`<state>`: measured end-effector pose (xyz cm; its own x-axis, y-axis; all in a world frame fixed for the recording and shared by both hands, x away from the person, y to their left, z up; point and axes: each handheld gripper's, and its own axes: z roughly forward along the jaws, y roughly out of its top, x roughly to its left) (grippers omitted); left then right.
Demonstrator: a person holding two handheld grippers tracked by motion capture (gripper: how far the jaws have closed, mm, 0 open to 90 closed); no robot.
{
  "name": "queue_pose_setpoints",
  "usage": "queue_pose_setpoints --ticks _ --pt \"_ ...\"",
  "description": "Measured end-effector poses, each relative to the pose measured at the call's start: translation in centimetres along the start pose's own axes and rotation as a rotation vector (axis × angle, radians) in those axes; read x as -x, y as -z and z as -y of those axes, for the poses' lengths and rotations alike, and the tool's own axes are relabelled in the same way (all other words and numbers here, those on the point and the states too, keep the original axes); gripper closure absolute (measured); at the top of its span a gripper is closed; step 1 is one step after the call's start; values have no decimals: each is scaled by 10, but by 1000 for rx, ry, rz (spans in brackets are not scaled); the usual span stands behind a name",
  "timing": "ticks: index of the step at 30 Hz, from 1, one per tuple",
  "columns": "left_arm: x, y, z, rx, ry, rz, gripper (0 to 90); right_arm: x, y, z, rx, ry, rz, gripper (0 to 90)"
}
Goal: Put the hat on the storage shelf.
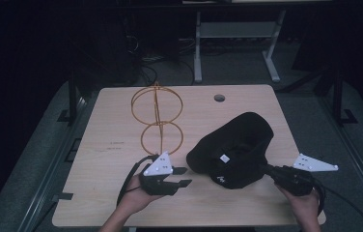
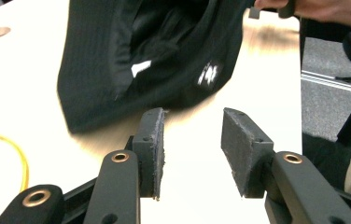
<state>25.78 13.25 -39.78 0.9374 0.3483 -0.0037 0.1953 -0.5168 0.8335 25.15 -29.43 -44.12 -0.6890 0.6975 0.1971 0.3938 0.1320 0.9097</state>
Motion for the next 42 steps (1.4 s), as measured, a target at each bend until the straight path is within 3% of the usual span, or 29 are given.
queue_pose_setpoints --ticks 5,9,17,23,28,31,42 --pt "-6 9 25 -4 3 -59 572 -2 5 -8 17 -19 -9 865" --pt "-9 11 36 -9 26 -71 569 -5 7 -15 24 -18 -9 868" --pt "-12 8 44 -58 8 -112 568 -10 11 -35 24 11 2 874" --pt "-17 10 47 -60 19 -147 568 -11 13 -55 35 51 9 877" --pt "-19 12 49 -59 23 -153 562 -11 15 -73 50 60 0 877" --pt "-20 12 50 -53 31 -135 549 -11 15 -81 48 62 -3 877" --pt "-20 10 52 -50 24 -117 547 -16 2 -112 38 25 -62 877"
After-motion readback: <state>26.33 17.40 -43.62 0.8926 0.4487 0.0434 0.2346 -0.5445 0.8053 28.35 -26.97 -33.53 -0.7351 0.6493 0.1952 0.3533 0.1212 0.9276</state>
